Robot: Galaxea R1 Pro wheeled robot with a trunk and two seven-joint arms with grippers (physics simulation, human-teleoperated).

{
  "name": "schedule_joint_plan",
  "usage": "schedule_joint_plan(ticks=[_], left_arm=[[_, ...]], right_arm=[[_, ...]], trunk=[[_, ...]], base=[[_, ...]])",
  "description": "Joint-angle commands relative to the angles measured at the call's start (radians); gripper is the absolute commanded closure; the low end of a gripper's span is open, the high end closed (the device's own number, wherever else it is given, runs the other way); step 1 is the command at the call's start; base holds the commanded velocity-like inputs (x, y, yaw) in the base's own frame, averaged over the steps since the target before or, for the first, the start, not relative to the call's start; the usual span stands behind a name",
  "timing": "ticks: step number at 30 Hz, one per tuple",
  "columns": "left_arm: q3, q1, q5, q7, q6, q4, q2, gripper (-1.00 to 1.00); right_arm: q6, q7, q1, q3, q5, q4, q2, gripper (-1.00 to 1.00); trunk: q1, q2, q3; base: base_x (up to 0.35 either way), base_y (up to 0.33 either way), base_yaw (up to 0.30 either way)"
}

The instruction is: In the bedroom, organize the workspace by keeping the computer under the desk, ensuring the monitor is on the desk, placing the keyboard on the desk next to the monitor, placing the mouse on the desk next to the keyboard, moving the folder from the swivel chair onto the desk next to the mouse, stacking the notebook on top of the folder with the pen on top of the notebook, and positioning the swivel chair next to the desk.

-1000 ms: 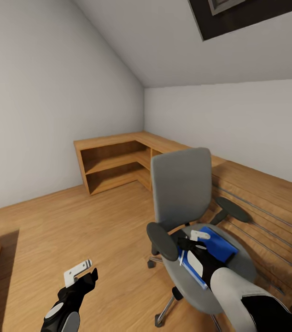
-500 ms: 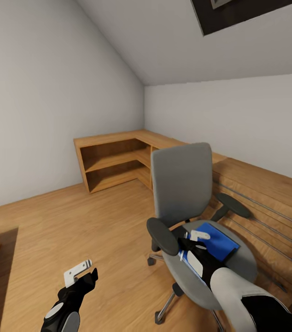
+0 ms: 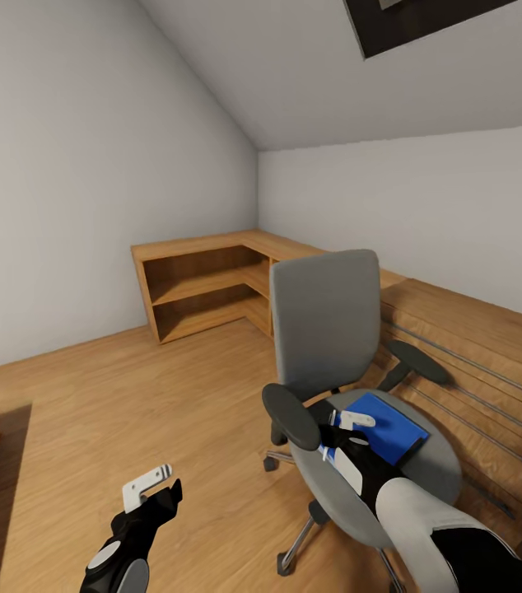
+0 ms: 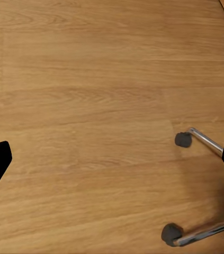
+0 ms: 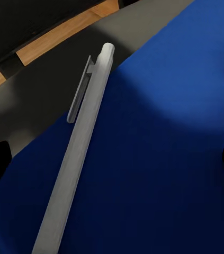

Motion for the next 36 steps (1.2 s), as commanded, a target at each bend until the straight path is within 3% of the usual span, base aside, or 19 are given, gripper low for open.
schedule_joint_plan(ticks=[1,11,12,15,25,31,36], left_arm=[[-0.001,-0.001,0.008,0.008,0.002,-0.001,0.000,-1.00],[-0.002,-0.001,0.008,0.008,0.002,-0.001,0.002,-1.00],[-0.002,-0.001,0.008,0.008,0.002,-0.001,0.002,-1.00],[-0.002,-0.001,0.008,0.008,0.002,-0.001,0.002,-1.00],[-0.002,-0.001,0.008,0.008,0.002,-0.001,0.002,-1.00],[-0.002,-0.001,0.008,0.008,0.002,-0.001,0.001,-1.00],[-0.002,-0.001,0.008,0.008,0.002,-0.001,0.002,-1.00]], right_arm=[[0.003,-0.005,0.000,-0.002,-0.015,0.000,0.000,-1.00],[0.005,-0.023,0.000,-0.002,-0.014,0.000,0.000,-1.00],[0.005,-0.059,0.000,-0.001,0.002,0.000,0.002,-1.00],[0.006,-0.072,0.000,0.000,0.019,0.000,0.003,-1.00],[0.006,-0.077,0.000,0.001,0.028,0.001,0.003,-1.00],[0.006,-0.077,0.000,0.001,0.028,0.001,0.003,-1.00],[0.006,-0.077,0.000,0.001,0.029,0.001,0.003,-1.00]], trunk=[[0.000,0.000,-0.001],[0.000,0.000,-0.001],[0.000,0.000,-0.001],[0.000,0.000,-0.001],[0.000,0.000,-0.001],[0.023,-0.042,-0.020],[0.023,-0.042,-0.020]], base=[[0.000,0.000,0.000],[0.000,0.000,0.000],[0.000,0.000,0.000],[0.000,0.000,0.000],[0.000,0.000,0.000],[0.000,0.000,0.000],[0.000,0.000,0.000]])
